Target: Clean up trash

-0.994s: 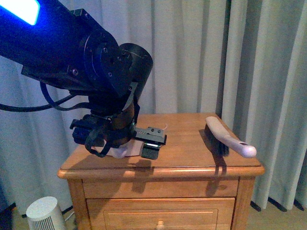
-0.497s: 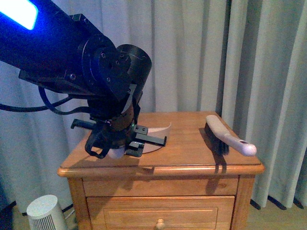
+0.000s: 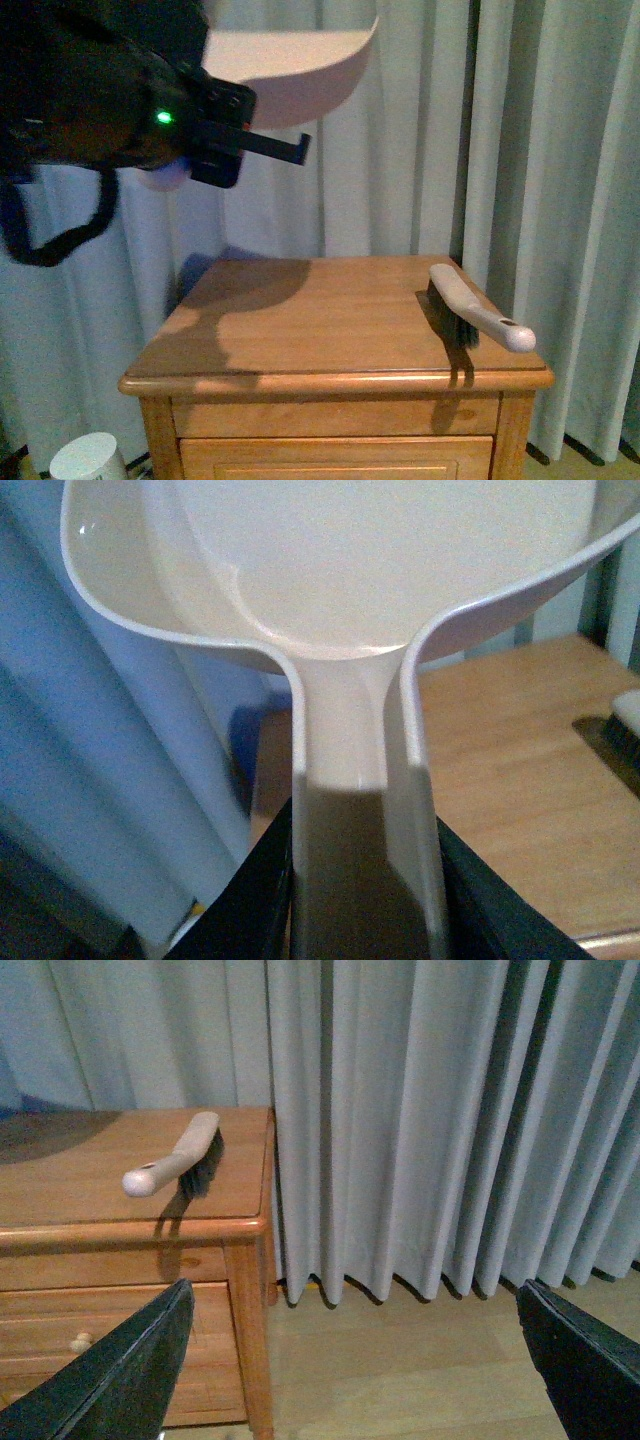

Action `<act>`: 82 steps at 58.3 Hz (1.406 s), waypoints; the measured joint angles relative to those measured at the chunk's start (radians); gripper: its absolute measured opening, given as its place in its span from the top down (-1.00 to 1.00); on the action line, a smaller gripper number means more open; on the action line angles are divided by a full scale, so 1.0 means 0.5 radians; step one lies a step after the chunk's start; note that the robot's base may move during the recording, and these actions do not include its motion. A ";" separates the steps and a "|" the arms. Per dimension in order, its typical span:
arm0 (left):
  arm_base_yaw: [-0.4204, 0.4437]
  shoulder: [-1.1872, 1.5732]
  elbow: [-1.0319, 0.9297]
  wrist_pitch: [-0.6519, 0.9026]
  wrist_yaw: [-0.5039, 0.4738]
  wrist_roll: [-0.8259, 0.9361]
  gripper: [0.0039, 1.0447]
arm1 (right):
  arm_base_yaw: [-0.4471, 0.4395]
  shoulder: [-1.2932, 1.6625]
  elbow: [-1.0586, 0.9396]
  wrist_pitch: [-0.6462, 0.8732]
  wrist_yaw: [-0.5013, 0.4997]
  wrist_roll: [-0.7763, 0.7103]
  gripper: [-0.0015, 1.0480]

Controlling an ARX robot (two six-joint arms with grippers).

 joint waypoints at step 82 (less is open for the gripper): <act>0.822 -2.071 -1.430 -0.276 0.775 -0.101 0.48 | 0.354 1.942 1.449 -0.280 0.414 0.468 -0.86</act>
